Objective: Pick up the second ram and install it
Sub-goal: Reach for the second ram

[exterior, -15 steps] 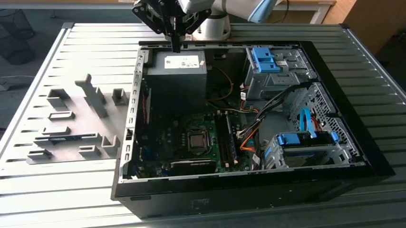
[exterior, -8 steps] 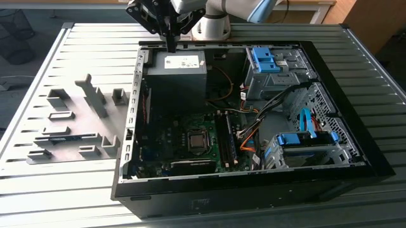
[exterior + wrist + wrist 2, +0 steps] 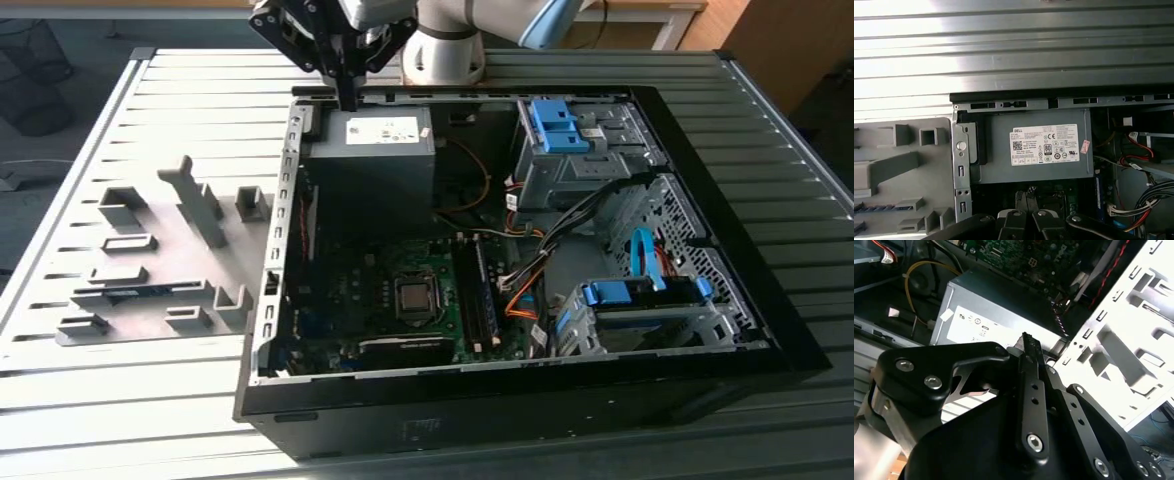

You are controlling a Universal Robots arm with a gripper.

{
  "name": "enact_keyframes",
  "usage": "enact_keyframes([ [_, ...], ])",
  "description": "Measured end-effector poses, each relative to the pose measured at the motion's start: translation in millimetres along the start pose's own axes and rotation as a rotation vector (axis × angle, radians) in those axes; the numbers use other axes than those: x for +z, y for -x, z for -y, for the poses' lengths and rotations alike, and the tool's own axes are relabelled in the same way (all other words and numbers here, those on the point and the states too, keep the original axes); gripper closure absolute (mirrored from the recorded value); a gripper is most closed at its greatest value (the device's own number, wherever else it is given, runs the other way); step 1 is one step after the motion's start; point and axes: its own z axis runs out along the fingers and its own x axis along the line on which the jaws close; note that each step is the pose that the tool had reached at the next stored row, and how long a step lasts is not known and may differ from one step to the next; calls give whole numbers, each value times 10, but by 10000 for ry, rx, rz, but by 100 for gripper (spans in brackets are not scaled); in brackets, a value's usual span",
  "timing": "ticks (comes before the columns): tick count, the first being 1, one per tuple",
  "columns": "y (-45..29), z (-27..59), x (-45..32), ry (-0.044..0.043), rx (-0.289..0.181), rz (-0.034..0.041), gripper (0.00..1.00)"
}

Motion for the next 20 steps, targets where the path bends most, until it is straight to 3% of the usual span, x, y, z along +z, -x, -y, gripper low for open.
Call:
enact_keyframes([
  [20, -264, 20, 0, -1, -2, 0, 89],
])
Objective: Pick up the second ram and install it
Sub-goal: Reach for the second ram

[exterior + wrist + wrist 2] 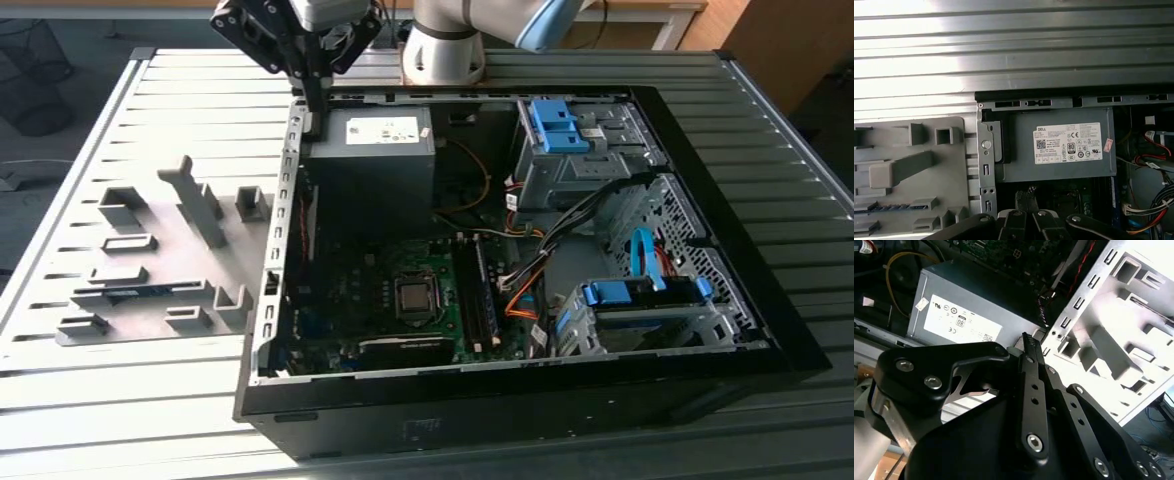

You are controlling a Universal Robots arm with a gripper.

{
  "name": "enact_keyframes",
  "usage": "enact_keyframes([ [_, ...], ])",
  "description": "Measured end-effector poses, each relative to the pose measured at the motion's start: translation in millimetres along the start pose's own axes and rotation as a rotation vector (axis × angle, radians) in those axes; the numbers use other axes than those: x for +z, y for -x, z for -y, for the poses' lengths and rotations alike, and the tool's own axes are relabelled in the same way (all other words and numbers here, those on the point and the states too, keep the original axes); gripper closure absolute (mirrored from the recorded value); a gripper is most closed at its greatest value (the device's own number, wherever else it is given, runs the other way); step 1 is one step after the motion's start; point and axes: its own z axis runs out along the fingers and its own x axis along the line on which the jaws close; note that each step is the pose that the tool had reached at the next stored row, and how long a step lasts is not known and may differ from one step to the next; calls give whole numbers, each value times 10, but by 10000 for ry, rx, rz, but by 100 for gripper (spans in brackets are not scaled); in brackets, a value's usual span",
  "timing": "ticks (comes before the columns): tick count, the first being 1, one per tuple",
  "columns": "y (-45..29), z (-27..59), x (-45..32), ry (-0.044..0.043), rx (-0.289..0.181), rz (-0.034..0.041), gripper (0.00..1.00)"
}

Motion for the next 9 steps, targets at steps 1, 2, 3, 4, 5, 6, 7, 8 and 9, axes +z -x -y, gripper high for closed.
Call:
enact_keyframes([
  [1, -12, 1, 0, 0, 0, 0, 89],
  [2, -25, 2, 0, 0, 1, 0, 89],
  [3, -35, 3, 0, 0, 1, 0, 89],
  [4, -46, 3, 1, 0, 1, 0, 89],
  [5, -60, 5, 1, 0, 1, 0, 89],
  [6, -71, 5, 2, 0, 1, 0, 89],
  [7, -90, 7, 1, 0, 1, 0, 89],
  [8, -106, 8, 1, 0, 1, 0, 89],
  [9, -123, 9, 1, 0, 1, 0, 89],
])
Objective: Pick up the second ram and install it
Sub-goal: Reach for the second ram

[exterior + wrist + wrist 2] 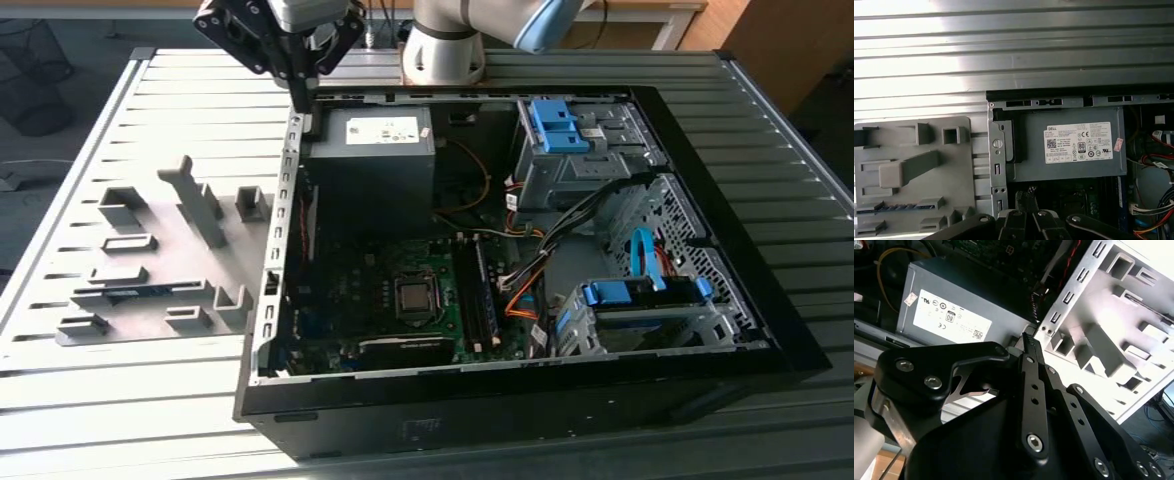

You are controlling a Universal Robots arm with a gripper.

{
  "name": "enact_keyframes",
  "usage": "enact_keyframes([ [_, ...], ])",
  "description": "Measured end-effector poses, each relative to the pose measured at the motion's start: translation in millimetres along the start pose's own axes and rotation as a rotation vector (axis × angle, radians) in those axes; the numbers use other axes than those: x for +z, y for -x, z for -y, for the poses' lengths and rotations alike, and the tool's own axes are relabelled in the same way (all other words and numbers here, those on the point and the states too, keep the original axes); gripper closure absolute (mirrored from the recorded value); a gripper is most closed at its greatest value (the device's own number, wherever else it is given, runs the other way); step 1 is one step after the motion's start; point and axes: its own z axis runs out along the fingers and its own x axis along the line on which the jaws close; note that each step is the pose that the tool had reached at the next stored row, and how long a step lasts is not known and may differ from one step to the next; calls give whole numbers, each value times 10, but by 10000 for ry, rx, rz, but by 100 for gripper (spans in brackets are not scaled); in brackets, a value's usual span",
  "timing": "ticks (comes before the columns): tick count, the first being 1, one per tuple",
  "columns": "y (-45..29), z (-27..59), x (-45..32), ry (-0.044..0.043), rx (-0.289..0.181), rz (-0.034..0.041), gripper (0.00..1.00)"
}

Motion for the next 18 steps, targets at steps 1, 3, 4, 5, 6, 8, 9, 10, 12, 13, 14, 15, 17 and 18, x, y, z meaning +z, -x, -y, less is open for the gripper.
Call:
enact_keyframes([
  [1, -15, 1, 0, 1, 0, 1, 89],
  [3, -44, 3, -1, 0, 0, 0, 89],
  [4, -57, 4, -1, 1, -1, 1, 89],
  [5, -69, 5, -1, 0, 0, 0, 89],
  [6, -83, 6, -2, 0, 0, 0, 89],
  [8, -114, 9, -2, -1, 1, 0, 89],
  [9, -131, 10, -2, -1, 1, -1, 89],
  [10, -147, 11, -2, 0, 0, 0, 89],
  [12, -177, 14, -2, 0, 0, 0, 89],
  [13, -192, 15, -2, 1, 0, 1, 89],
  [14, -205, 16, -2, 0, 0, 0, 89],
  [15, -218, 16, -2, 0, 0, 0, 89],
  [17, -244, 19, -2, 1, -1, 0, 89],
  [18, -259, 20, -2, 1, 0, 0, 89],
])
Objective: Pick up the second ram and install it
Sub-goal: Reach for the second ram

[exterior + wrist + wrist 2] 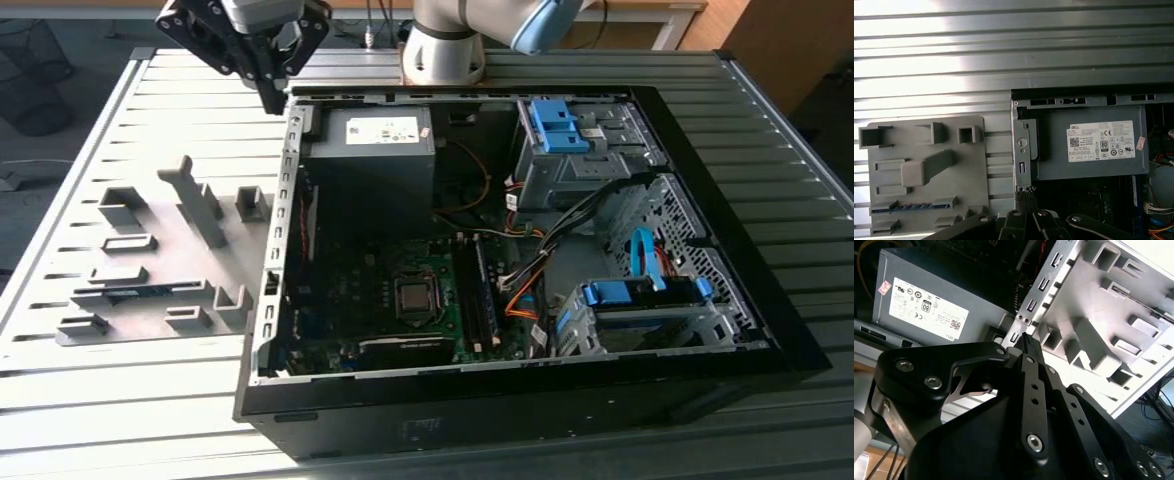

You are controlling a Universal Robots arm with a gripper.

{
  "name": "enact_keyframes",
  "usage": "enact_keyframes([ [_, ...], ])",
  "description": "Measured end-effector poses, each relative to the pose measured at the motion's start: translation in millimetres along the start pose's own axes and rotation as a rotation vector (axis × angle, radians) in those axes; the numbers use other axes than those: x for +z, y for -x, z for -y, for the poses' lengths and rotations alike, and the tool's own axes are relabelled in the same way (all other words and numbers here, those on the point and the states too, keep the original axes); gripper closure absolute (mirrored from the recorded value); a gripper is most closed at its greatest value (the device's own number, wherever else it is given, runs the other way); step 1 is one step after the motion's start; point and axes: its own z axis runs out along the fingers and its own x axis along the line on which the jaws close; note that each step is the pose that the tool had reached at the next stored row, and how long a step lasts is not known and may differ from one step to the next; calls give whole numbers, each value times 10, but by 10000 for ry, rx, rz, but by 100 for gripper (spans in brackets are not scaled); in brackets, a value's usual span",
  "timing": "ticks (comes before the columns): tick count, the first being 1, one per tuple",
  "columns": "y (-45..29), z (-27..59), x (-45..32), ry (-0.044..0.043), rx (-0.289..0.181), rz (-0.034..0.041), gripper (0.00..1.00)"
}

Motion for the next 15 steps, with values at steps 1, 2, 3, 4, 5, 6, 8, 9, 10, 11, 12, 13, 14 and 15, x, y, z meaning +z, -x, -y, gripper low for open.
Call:
enact_keyframes([
  [1, -15, 1, 0, 0, 0, 0, 89],
  [2, -33, 2, 0, 0, 1, 0, 89],
  [3, -49, 4, 0, 0, 1, 0, 89],
  [4, -64, 5, 0, 0, 1, 1, 89],
  [5, -79, 6, 0, 0, 1, 0, 89],
  [6, -91, 7, 0, 0, 1, 0, 89],
  [8, -114, 8, 0, 0, 1, 0, 89],
  [9, -116, 8, 0, 0, 1, 0, 89],
  [10, -116, 9, 0, 0, 0, 0, 89],
  [11, -117, 9, 0, 0, -1, 0, 89],
  [12, -117, 9, 0, -1, -1, -1, 89],
  [13, -118, 9, 0, 0, 0, 0, 89],
  [14, -122, 9, 0, 0, 1, 0, 89],
  [15, -132, 10, -1, -1, 2, 0, 89],
])
